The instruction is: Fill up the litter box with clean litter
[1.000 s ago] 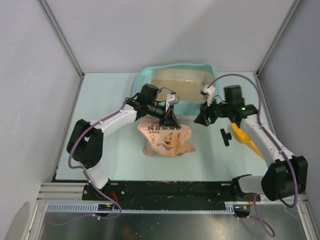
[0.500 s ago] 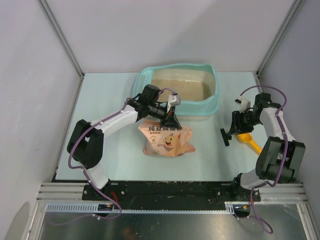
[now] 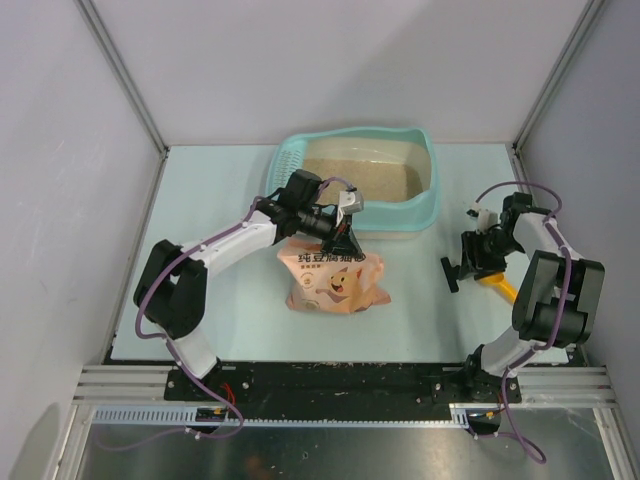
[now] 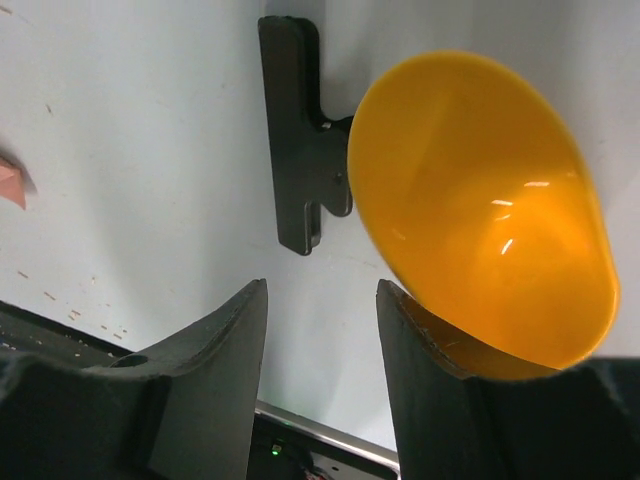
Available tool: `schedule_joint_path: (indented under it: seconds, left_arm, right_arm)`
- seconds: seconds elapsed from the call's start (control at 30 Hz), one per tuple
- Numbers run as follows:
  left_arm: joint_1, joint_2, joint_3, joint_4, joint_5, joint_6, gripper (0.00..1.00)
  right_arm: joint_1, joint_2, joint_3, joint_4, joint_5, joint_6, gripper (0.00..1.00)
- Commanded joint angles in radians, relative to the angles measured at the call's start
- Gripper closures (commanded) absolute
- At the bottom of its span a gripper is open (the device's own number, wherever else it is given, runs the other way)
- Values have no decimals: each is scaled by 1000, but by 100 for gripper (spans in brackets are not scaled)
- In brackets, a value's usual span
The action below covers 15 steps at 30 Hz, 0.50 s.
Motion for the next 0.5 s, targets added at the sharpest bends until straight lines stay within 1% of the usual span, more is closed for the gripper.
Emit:
schedule_joint_path:
  seconds: [0.0, 0.07, 0.47]
  left_arm:
    - [-17, -45, -4, 12, -11, -24, 100]
    - [-15, -47, -4, 11, -14, -24, 100]
    - [-12, -36, 5, 3, -38, -15, 100]
  right_arm:
    - [8, 35, 0, 48, 2, -2, 48]
    - [10, 39, 2, 52, -42, -25, 50]
    - [23, 131, 20, 122, -35, -23, 55]
